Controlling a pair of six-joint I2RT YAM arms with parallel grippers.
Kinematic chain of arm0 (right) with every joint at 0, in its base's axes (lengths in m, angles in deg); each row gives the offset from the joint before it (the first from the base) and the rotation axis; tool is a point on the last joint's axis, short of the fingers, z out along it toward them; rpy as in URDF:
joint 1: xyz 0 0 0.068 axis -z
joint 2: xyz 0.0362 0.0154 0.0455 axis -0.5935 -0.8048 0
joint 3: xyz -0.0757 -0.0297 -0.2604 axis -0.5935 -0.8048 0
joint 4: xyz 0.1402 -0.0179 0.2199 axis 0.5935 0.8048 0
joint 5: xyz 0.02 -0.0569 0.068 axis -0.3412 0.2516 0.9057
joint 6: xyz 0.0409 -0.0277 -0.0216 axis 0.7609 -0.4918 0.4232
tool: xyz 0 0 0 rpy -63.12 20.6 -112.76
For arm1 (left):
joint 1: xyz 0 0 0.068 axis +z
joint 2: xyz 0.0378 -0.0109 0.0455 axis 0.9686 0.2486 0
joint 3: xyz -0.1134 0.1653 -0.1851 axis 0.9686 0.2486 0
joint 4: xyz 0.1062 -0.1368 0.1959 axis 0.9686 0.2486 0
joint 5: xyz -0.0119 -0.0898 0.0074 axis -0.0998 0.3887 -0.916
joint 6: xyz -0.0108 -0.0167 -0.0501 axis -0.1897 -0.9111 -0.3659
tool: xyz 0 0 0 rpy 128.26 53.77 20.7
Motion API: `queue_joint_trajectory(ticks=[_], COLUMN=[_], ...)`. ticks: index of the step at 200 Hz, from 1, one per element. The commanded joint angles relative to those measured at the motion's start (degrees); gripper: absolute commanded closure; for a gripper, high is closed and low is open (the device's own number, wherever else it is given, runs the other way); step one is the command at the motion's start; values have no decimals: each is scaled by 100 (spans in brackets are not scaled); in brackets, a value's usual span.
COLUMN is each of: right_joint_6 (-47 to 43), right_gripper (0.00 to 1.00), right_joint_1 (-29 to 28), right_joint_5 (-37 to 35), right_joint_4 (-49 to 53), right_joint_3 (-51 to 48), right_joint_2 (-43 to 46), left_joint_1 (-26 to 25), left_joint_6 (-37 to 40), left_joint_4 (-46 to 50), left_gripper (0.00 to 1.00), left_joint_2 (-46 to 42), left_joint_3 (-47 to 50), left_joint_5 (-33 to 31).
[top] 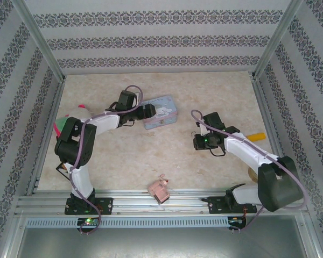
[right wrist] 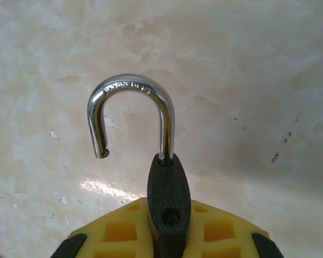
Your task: Unlock the padlock with the key
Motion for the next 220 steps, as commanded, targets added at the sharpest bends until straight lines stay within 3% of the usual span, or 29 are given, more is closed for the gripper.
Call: queue_joint_trajectory(ticks=[1, 69, 118, 179, 220], right_joint_6=[-153, -33, -33, 16, 20], right_gripper=[100, 100, 100, 77, 57], right_joint_1=[72, 361, 557, 699, 767], right_joint_5=[467, 561, 558, 408, 183], right_joint_4=[-31, -22, 276, 391, 515], right_joint_3=[282, 777, 1148, 1329, 1294], right_joint_2=[-273, -1212, -1775, -2186, -1992], left_joint_1=[101, 284, 453, 507, 578], left_joint_6=[-101, -377, -168, 261, 637], left_joint_4=[-313, -585, -476, -140, 334], left_gripper=[12, 10, 1, 1, 1], left_joint_2=[234, 760, 80, -1486, -2552], left_joint_3=[-430, -942, -461, 929, 1623], left_joint_5=[393, 799, 422, -429, -855])
